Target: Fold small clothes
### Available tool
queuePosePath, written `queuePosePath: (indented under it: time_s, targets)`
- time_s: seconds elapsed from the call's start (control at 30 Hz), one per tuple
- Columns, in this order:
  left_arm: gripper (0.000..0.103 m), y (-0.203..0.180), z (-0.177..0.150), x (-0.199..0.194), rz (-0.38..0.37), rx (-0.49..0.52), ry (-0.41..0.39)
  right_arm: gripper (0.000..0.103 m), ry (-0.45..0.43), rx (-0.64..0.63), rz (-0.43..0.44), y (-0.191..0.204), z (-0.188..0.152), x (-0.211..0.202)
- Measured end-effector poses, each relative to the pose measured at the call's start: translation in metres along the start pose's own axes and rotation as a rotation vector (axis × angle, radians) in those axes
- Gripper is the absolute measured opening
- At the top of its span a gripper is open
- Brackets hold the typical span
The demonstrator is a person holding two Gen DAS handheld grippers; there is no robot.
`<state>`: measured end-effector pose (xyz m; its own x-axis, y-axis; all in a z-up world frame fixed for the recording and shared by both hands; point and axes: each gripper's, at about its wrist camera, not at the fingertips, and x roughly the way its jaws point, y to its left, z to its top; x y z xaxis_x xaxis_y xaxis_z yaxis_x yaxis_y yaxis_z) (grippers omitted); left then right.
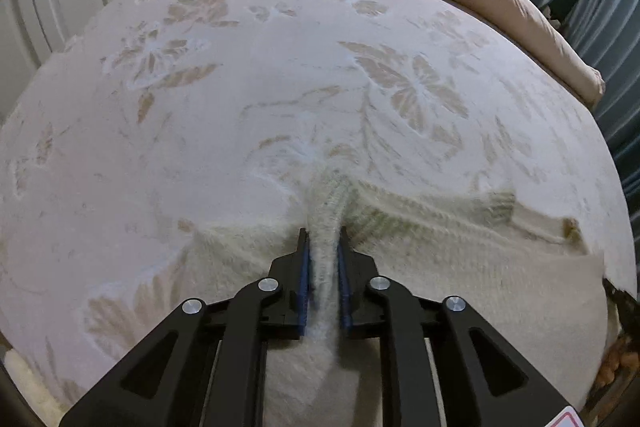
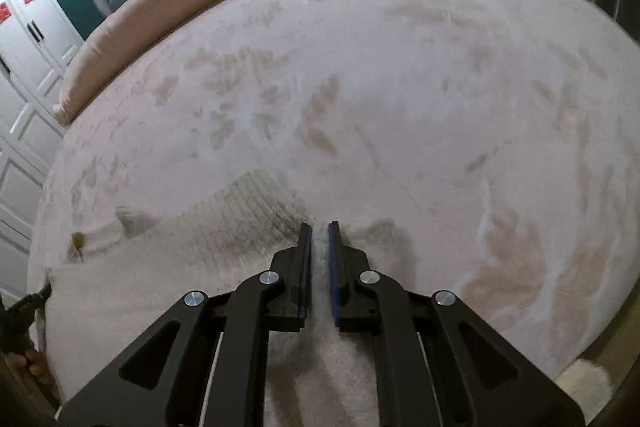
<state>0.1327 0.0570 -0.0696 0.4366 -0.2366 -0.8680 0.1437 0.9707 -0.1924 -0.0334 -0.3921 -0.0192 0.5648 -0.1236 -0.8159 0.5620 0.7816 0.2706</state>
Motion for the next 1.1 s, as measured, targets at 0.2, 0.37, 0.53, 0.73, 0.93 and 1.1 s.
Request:
queuePosePath:
  time_s: [0.2,0.37,0.53,0.73,0.93,1.1]
  targets:
    - [0.02,0.001,-0.005,-0.039,-0.003,0.033,-0.054,0.02,-0.153,-0.063,0.024,0.043,-0.015,-0.066]
    - [0.029,-0.035,-0.035,-0.098,-0.104,0.132,-0.093,0.02,0.018,-0.289,0.299,0.133,-0.07,-0.081]
    - [0.04,-0.068,-0.095,-0.099,-0.186,0.234,0.008,0.02,0.275,-0.481,0.464,0.204,-0.151,-0.058]
    - [0.04,-0.026,-0.116,-0.085,-0.07,0.192,0.079,0.017,0.267,-0.368,0.3,0.132,-0.128,-0.065]
    - [0.035,0.029,-0.117,-0.089,-0.023,0.129,0.1,0.015,0.224,-0.136,-0.016,0.001,-0.092,-0.078]
    - [0.035,0.021,-0.109,-0.104,-0.027,0.102,0.067,0.022,0.16,-0.039,-0.022,-0.026,-0.071,-0.093]
